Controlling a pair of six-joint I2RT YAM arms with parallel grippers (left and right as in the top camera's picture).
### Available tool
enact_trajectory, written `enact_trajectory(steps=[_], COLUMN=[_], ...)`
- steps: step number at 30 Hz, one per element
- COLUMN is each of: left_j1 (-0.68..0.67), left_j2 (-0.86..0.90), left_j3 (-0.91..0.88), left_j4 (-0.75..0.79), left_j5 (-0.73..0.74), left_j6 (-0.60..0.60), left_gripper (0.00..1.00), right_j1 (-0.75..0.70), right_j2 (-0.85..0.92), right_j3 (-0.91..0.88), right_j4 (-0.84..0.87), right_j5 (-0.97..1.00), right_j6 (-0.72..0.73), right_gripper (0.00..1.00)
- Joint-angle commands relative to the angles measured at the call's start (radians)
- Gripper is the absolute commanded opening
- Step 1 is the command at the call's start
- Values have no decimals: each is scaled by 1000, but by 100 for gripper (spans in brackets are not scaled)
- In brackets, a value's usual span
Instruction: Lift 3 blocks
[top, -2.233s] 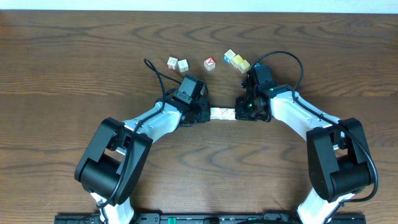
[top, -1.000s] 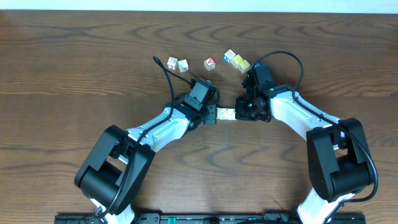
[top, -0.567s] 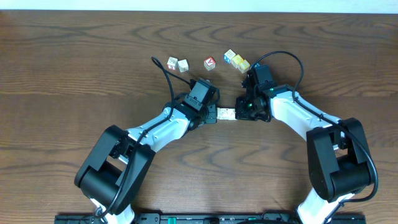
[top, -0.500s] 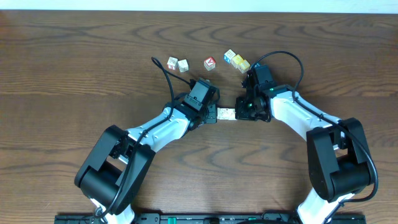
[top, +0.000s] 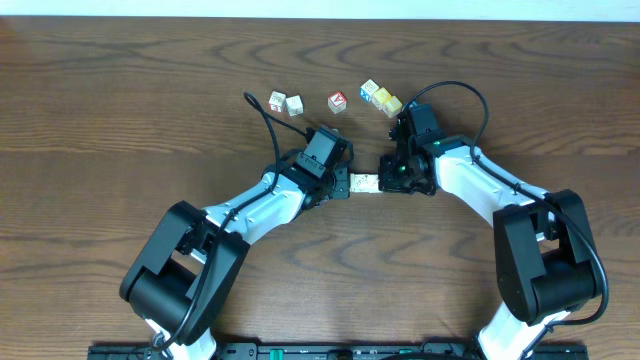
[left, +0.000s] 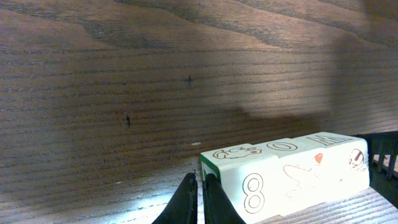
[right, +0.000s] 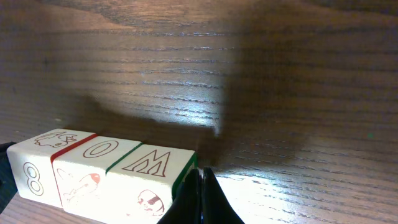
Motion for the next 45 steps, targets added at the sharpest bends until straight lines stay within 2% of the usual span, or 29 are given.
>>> enact_trajectory(steps=[1, 9, 29, 45], left_j1=[-4, -4, -4, 0], left_j2=[16, 16, -1, 0], left_j3=[20, 20, 20, 20], left_j4=[0, -1, -20, -30], left_j5=[10, 10, 13, 71], left_j6=[-8, -9, -9, -31], left_gripper=[7, 7, 7, 7], right_j1=[14, 72, 92, 42], right_j2=[-29, -29, -29, -29], right_j3=[22, 67, 70, 70], right_j4=[-2, -53, -45, -45], right_j5=[18, 108, 117, 8], right_j6=[10, 11, 28, 35], right_gripper=[1, 1, 1, 1])
